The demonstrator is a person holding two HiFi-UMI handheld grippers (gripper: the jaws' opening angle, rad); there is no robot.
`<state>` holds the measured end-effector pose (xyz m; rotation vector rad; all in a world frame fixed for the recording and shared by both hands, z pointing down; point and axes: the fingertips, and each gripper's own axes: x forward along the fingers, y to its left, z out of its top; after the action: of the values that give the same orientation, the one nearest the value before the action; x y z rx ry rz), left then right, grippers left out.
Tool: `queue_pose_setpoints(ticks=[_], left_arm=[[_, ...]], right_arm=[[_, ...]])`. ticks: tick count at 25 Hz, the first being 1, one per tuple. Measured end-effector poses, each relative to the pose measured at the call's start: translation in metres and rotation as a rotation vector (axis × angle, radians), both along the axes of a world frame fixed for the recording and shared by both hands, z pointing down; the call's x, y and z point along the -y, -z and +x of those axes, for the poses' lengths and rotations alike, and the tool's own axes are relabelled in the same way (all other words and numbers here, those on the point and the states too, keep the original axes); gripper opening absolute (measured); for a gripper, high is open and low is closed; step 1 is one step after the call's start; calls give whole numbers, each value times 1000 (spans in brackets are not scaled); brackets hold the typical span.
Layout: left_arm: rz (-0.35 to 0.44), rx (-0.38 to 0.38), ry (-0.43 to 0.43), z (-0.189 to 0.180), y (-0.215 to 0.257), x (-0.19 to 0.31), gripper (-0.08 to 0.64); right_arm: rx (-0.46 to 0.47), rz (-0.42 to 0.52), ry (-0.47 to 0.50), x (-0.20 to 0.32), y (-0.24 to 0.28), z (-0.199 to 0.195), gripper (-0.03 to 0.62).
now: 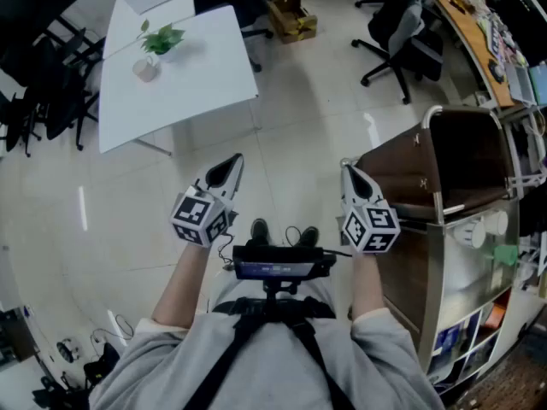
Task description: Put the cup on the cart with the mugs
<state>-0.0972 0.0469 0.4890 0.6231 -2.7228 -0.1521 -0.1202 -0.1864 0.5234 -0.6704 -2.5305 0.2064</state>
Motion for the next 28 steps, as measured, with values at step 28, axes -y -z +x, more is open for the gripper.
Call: queue_pose_setpoints(ticks=[28], left_arm=[[27, -2, 580, 98, -8, -268, 2]], right_arm=[[5, 3, 679, -340, -1, 18, 8]])
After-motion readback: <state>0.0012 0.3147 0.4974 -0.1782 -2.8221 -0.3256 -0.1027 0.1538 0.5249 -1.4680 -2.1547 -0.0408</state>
